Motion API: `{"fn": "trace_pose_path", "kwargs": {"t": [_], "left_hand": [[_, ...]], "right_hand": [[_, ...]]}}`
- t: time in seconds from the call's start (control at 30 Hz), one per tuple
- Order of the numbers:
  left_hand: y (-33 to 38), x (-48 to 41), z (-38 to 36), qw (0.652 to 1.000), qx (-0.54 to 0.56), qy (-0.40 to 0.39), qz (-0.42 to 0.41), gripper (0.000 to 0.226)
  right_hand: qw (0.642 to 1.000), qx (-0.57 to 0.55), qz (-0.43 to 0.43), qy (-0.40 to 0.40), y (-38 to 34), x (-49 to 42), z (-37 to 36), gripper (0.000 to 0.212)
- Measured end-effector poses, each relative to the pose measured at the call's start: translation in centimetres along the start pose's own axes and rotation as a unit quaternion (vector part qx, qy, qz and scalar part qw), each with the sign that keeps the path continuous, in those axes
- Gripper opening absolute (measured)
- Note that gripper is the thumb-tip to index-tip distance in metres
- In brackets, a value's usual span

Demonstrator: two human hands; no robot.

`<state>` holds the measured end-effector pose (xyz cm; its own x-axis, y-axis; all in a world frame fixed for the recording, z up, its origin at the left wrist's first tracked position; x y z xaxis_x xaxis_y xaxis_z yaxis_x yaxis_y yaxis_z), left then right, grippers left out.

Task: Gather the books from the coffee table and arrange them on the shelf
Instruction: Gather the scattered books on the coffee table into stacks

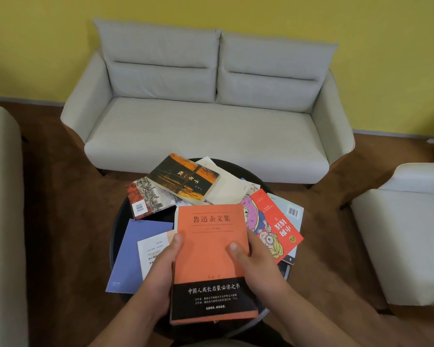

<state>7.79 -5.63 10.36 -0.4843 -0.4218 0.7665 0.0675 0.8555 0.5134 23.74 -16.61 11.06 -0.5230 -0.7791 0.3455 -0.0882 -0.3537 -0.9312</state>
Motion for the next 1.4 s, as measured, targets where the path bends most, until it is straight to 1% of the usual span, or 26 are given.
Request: {"fn": "trace_pose_path", "kwargs": {"t": [0.03,0.13,0.17,0.2,0.3,0.33,0.37,0.43,0.47,0.5,0.53,0.57,0.6,0.63,0.67,0.73,0.77,0.83,0.93,0.97,1.03,1.13,1.23,1.3,1.37,1.4], "left_hand": [[0.1,0.0,0.0,1.000,-0.015,0.003,-0.015,0.049],[0.0,-0.5,0.2,0.996,-0.053,0.039,-0.058,0.052],[-0.2,-0.6,0.3,0.996,-0.050,0.041,-0.065,0.052],[-0.4,-0.8,0.2,0.996,-0.043,0.037,-0.066,0.052],[-1.1,-1.8,-0.2,0.997,-0.044,0.025,-0.057,0.047],[-1.4,-2.2,-0.3,0.997,-0.058,0.023,-0.053,0.042],[-1.7,-2.7,-0.3,0.995,-0.088,0.016,-0.047,0.037],[-2.5,-3.7,0.1,0.979,-0.201,0.006,-0.029,0.036],[-2.8,-4.3,0.6,0.963,-0.268,0.018,-0.024,0.040],[-3.1,-5.2,1.6,0.942,-0.329,0.051,-0.035,0.040],[-3.2,-6.3,2.8,0.912,-0.393,0.101,-0.057,0.037],[-3.1,-7.4,4.2,0.870,-0.460,0.155,-0.081,0.034],[-2.7,-8.3,5.3,0.826,-0.516,0.201,-0.105,0.037],[-2.2,-9.1,6.4,0.792,-0.551,0.230,-0.126,0.044],[-1.5,-10.0,7.4,0.768,-0.575,0.245,-0.139,0.050],[0.4,-12.2,8.9,0.706,-0.651,0.230,-0.158,0.056],[1.3,-13.3,9.5,0.676,-0.689,0.209,-0.154,0.060],[2.5,-15.0,10.1,0.635,-0.740,0.184,-0.123,0.063],[2.7,-15.7,9.3,0.550,-0.808,0.184,-0.101,0.060],[2.5,-15.6,9.0,0.540,-0.815,0.187,-0.096,0.058],[2.4,-15.1,8.7,0.548,-0.810,0.192,-0.083,0.056],[2.1,-14.6,9.3,0.568,-0.800,0.176,-0.075,0.059],[1.4,-14.0,10.1,0.567,-0.801,0.176,-0.078,0.054],[0.9,-13.3,10.3,0.602,-0.779,0.171,-0.051,0.039],[0.1,-12.3,10.2,0.641,-0.754,0.142,-0.034,0.020],[-0.4,-11.8,10.4,0.669,-0.731,0.131,-0.037,0.014]], "right_hand": [[1.000,-0.012,0.010,0.014,0.0,0.0,0.1,0.047],[0.999,-0.021,0.017,0.020,0.2,0.3,0.0,0.079],[0.999,-0.037,0.002,0.017,0.2,0.4,-0.1,0.083],[0.998,-0.062,-0.019,0.006,0.5,0.2,0.0,0.079],[0.986,-0.121,-0.106,-0.037,1.4,-0.5,0.8,0.054],[0.982,-0.134,-0.130,-0.038,1.6,-0.6,1.2,0.053],[0.979,-0.138,-0.149,-0.033,2.2,-0.7,1.6,0.057],[0.976,-0.131,-0.174,-0.019,3.4,-1.0,2.3,0.070],[0.976,-0.121,-0.182,-0.005,4.1,-1.2,2.6,0.072],[0.975,-0.113,-0.190,0.011,4.6,-1.3,2.8,0.070],[0.974,-0.112,-0.196,0.028,5.1,-1.5,3.1,0.066],[0.973,-0.111,-0.198,0.041,5.7,-1.7,3.3,0.062],[0.973,-0.111,-0.197,0.049,6.3,-1.9,3.6,0.059],[0.971,-0.113,-0.203,0.057,7.0,-2.0,3.9,0.055],[0.967,-0.118,-0.215,0.065,7.6,-2.2,4.1,0.049],[0.959,-0.129,-0.241,0.068,8.8,-2.3,4.6,0.043],[0.955,-0.136,-0.255,0.067,9.5,-2.3,4.7,0.046],[0.944,-0.157,-0.282,0.073,10.6,-2.3,5.0,0.051],[0.926,-0.188,-0.316,0.088,12.1,-2.0,5.0,0.048],[0.923,-0.199,-0.318,0.090,12.4,-2.0,4.9,0.050],[0.924,-0.209,-0.308,0.088,12.6,-2.0,4.7,0.054],[0.925,-0.212,-0.299,0.100,12.2,-2.1,4.4,0.051],[0.921,-0.213,-0.308,0.103,12.0,-2.1,4.4,0.051],[0.916,-0.214,-0.323,0.105,12.0,-2.1,4.6,0.045],[0.910,-0.219,-0.338,0.097,12.0,-2.1,4.9,0.036],[0.906,-0.223,-0.346,0.093,12.0,-2.0,5.1,0.030]]}}
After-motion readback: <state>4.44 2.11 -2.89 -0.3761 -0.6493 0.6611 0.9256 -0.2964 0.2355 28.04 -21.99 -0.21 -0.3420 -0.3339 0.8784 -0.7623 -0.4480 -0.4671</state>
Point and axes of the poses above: each hand's wrist, its own x-axis away from the middle knuckle, its own z-axis out of the back of the hand, y = z × x, the point moved 1 cm from there along -x, towards the middle knuckle, and after that the axes turned 4 degrees about y, right-handed, at the moved point
